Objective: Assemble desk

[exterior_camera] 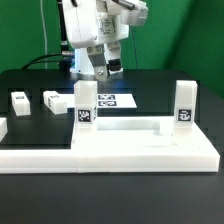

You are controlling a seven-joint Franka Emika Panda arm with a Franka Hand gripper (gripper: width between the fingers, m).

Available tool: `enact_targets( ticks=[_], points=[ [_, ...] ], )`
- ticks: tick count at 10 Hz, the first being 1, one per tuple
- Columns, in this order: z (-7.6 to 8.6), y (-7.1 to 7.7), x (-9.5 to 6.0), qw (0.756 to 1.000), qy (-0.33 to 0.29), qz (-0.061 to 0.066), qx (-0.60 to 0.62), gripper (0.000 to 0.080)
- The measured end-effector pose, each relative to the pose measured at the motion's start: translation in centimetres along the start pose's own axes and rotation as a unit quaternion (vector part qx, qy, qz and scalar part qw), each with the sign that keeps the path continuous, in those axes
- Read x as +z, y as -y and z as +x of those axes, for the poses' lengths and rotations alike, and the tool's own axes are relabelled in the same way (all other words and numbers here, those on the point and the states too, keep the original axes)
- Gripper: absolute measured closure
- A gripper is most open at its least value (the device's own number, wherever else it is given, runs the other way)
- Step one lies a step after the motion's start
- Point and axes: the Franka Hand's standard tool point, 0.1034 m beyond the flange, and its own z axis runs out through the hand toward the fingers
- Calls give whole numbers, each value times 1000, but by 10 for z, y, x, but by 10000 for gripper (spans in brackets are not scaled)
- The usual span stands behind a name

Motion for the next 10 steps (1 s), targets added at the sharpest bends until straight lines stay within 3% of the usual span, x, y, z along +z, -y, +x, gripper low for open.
enact_targets(
  ticks=[2, 5, 10],
  points=[
    [-1, -3, 2, 1000, 0, -3, -11, 150],
    [-12, -35, 20, 998, -2, -39, -57, 150],
    [-14, -34, 24, 997, -3, -39, -61, 150]
  ],
)
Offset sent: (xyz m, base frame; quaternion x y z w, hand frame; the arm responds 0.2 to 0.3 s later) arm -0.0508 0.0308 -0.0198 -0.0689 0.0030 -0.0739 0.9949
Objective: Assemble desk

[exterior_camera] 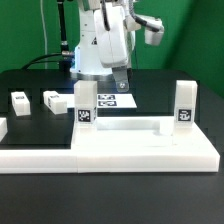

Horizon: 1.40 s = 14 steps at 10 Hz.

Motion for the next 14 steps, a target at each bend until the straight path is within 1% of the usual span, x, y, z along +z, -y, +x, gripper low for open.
enact_targets(
  ticks=[1, 2, 3, 4, 5, 6, 7, 8, 9, 12, 13, 14],
  points=[
    [0, -1, 1, 1000, 0, 0, -1, 150],
    [-3, -14, 8, 1000, -3, -6, -17, 150],
    [-4, -39, 22, 1000, -11, -9, -22, 150],
    [-4, -67, 42, 999, -27, -12, -28, 150],
    [-3, -84, 60, 998, -43, -10, -36, 150],
    [-1, -89, 70, 998, -54, -2, -43, 150],
    [0, -89, 75, 996, -64, 15, -60, 150],
    [4, -89, 75, 993, -72, 32, -86, 150],
    [9, -87, 72, 991, -68, 33, -110, 150],
    [9, -88, 74, 991, -68, 33, -110, 150],
    [11, -87, 74, 990, -69, 34, -116, 150],
    [26, -86, 75, 989, -74, 44, -123, 150]
  ],
)
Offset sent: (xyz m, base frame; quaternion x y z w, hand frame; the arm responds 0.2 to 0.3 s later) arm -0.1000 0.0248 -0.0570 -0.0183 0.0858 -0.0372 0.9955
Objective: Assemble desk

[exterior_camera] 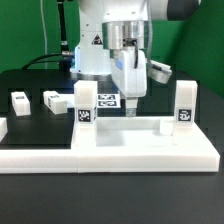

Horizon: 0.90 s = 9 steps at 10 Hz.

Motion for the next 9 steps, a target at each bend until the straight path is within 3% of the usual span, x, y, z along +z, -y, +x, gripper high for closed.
enact_targets(
  ticks=[1, 2, 5, 7, 8, 9],
  points=[
    [11, -6, 6, 1000, -6, 1, -1, 150],
    [16, -14, 14, 1000, -7, -12, -6, 150],
    [18, -15, 18, 1000, -11, -10, -7, 150],
    [18, -15, 19, 1000, -12, -10, -7, 387],
    [18, -15, 19, 1000, -12, -10, -7, 387],
    [18, -15, 19, 1000, -12, -10, -7, 570]
  ],
)
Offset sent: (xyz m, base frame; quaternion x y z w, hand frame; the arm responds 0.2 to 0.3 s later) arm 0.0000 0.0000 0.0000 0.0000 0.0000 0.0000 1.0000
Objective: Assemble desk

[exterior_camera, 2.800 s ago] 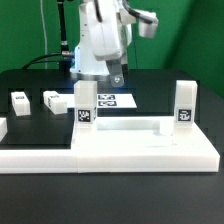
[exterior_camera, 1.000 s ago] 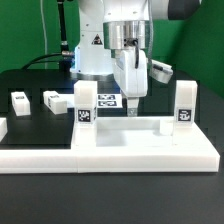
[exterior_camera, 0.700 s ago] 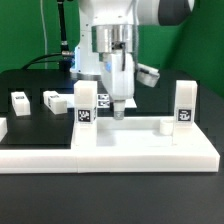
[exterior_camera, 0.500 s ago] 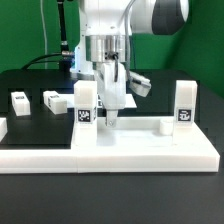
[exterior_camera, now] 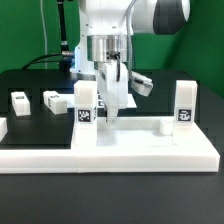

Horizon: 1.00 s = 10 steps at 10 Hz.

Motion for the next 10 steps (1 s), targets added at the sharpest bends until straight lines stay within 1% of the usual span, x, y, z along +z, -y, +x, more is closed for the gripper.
enact_targets(
  ticks=[1, 2, 3, 10],
  points=[
    [0, 0, 0, 1000, 0, 0, 0, 704],
    [1, -2, 0, 1000, 1, -2, 3, 704],
    [1, -2, 0, 1000, 0, -2, 4, 737],
    [1, -2, 0, 1000, 0, -2, 4, 737]
  ],
)
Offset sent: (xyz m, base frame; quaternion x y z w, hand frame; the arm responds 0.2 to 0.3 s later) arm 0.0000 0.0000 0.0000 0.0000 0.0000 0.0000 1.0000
